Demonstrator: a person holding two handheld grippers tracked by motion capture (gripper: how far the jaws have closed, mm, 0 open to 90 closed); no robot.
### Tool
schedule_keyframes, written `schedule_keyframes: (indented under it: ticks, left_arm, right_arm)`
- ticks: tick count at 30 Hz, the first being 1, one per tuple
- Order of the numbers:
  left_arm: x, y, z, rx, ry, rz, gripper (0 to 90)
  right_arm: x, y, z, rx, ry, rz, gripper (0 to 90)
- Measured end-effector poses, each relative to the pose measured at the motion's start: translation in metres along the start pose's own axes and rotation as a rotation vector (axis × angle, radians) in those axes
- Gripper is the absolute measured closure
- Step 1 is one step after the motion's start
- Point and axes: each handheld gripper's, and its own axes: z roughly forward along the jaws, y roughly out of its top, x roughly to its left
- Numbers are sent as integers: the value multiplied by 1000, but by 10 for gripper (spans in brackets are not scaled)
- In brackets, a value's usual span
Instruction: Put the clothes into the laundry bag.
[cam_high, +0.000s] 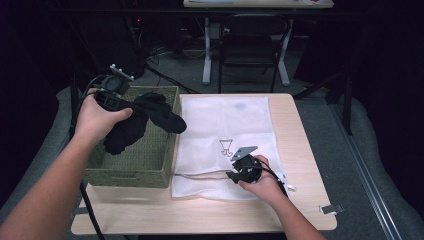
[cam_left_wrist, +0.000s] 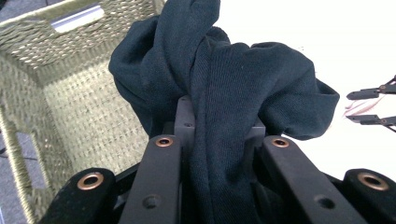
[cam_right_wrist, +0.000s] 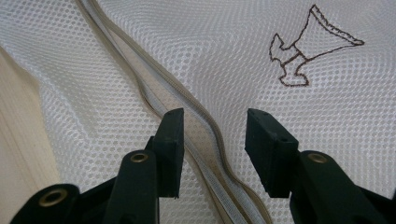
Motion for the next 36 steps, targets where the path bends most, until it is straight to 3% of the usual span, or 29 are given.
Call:
schedule_keyframes:
  ticks: [16,26,36]
  left_arm:
    - [-21,10,9,-1,-37,48,761]
    - [-31,14,14,2,-53,71,760]
    - [-39,16,21,5,-73,89,760]
  right_arm:
    - [0,-1,7,25,0,-15,629]
    - [0,-1,10,35,-1,20,625]
    - [-3,-2,14,39,0,-10,687]
